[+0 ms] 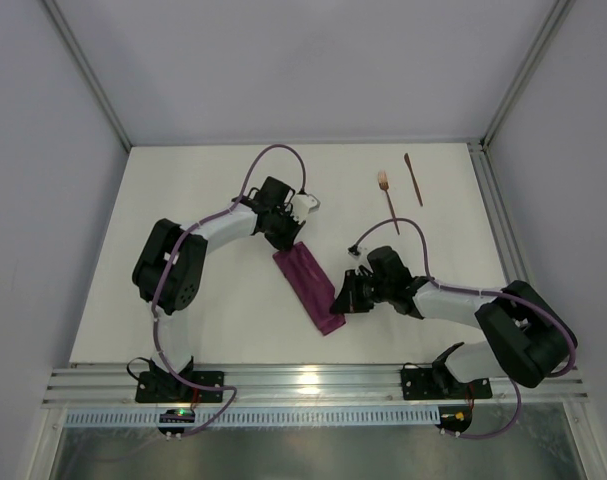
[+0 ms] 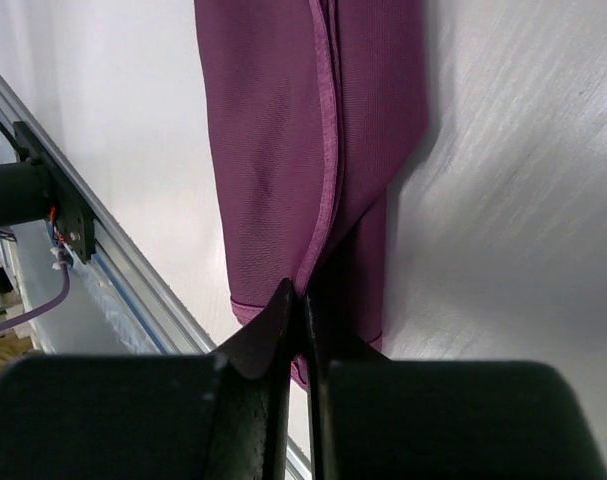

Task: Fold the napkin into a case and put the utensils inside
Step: Smooth out the smaller rectangle-folded napkin at the center of the board.

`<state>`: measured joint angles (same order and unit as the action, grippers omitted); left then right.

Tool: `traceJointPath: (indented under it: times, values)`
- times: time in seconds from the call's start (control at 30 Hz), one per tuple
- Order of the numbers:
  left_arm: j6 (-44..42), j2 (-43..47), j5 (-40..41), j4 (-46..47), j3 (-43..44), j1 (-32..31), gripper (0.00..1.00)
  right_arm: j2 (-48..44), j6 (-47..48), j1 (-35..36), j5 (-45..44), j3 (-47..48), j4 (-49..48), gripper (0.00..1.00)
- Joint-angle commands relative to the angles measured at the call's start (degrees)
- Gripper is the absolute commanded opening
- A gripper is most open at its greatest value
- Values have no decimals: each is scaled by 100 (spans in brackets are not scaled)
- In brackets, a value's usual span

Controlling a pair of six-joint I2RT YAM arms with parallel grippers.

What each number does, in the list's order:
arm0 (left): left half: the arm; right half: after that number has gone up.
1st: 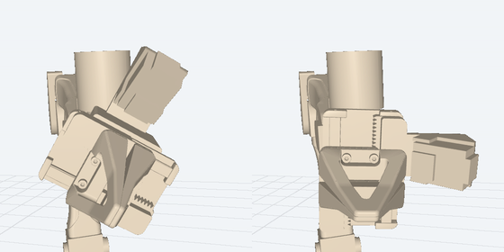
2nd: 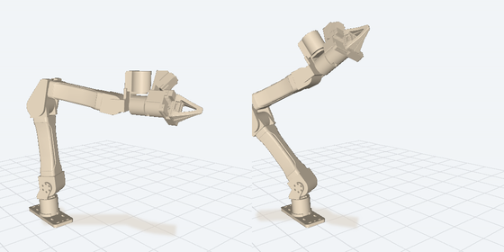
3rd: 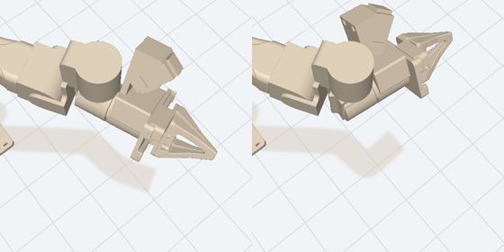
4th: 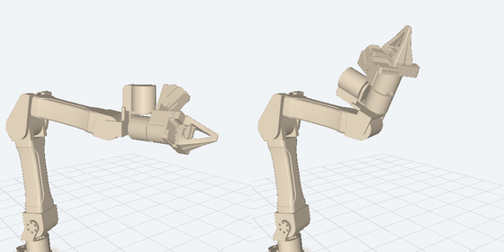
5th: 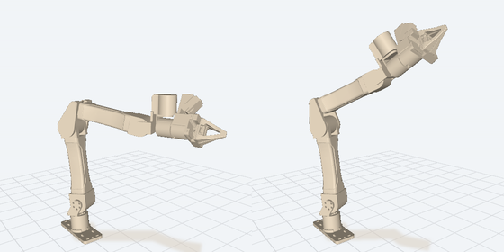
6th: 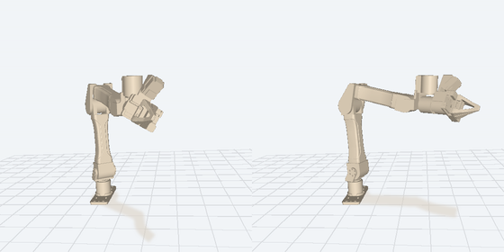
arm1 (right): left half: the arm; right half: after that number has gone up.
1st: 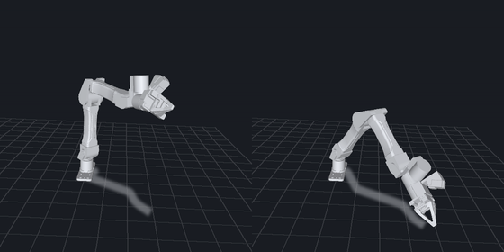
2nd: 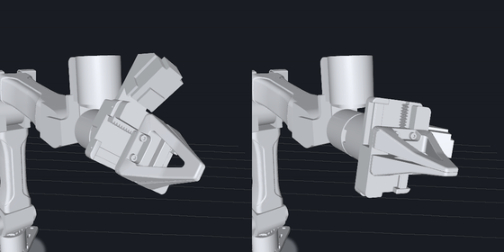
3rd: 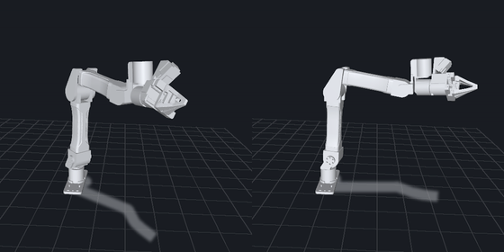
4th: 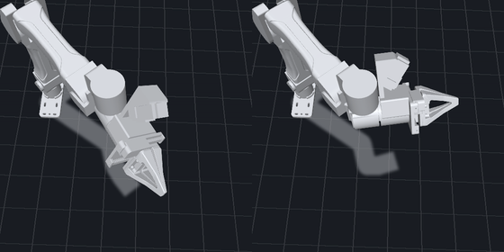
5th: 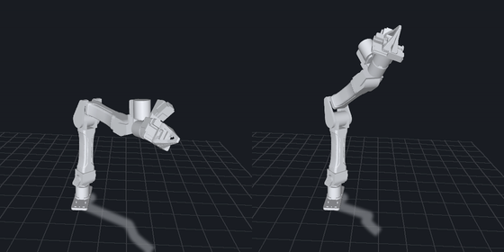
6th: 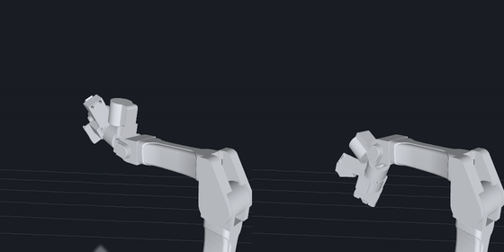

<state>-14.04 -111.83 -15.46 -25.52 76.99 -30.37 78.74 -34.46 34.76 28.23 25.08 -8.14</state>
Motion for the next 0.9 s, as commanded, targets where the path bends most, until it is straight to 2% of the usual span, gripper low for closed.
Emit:
traceJointPath:
  times: [0.0,0.03,0.07,0.17,0.23,0.47,0.7,0.87]
  values:
    - [-72,302,-27,91,35,-30,14,-60,-61,4,148,129,-486,6]
    - [-81,311,-9,82,44,-30,25,-78,-70,4,174,129,-521,5]
    - [-72,337,34,82,53,-30,30,-95,-79,-5,183,129,-574,4]
    - [-90,503,70,65,79,-30,43,-122,-105,4,183,181,-662,4]
    - [-116,662,26,-32,88,-39,48,-157,-96,-5,166,234,-715,4]
    - [-292,1453,-273,-427,35,-48,54,-254,-113,-5,69,375,-706,4]
    - [-204,1322,-334,-1139,193,-346,56,-386,-334,4,-168,392,-918,4]
    - [-370,1401,-817,-1114,-157,-724,61,-439,-246,22,-169,366,-979,4]
